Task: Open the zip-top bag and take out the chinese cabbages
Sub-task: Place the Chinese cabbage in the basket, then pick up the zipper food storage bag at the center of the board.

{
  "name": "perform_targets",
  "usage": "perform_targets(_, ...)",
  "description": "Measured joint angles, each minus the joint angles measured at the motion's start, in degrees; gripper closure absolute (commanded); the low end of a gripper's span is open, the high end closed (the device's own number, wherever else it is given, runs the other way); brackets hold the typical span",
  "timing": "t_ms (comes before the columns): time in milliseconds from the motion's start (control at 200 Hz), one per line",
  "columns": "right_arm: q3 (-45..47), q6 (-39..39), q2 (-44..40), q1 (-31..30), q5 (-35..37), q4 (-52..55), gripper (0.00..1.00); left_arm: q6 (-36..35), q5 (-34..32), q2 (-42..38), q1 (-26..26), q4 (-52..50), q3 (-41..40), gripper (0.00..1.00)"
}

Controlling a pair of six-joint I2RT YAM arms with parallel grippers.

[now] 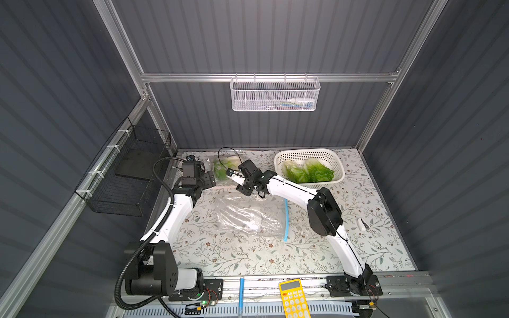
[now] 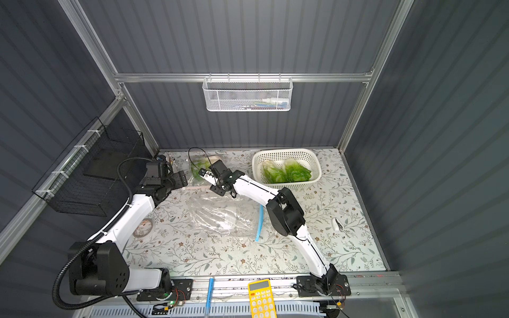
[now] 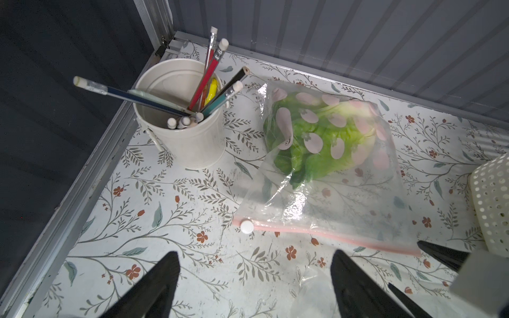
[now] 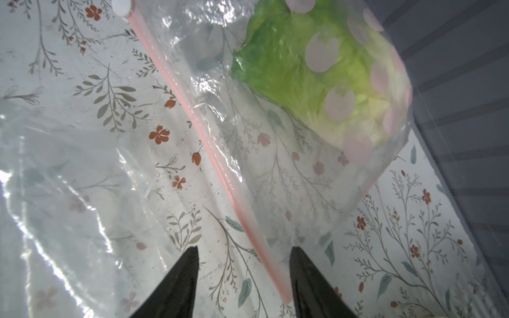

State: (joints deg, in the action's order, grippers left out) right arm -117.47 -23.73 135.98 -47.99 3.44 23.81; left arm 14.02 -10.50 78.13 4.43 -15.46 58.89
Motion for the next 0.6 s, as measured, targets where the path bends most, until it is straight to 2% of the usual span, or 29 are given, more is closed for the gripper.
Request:
perform_targets(100, -1.31, -1.36, 1.66, 0.11, 0.79, -0.04, 0.44, 0.0, 0.0, 0.0, 0.0, 0.0, 0.0, 0.13)
perform_targets(275, -1.38, -3.5, 2.78, 0.39, 2.12, -0.04, 0.35, 0.0, 0.0, 0.0, 0.0, 0.02, 0.0, 0.13)
perform_targets(600, -4.42, -7.98, 5.84, 0.59, 6.38, -0.7, 0.25, 0.0, 0.0, 0.0, 0.0, 0.02, 0.0, 0.12)
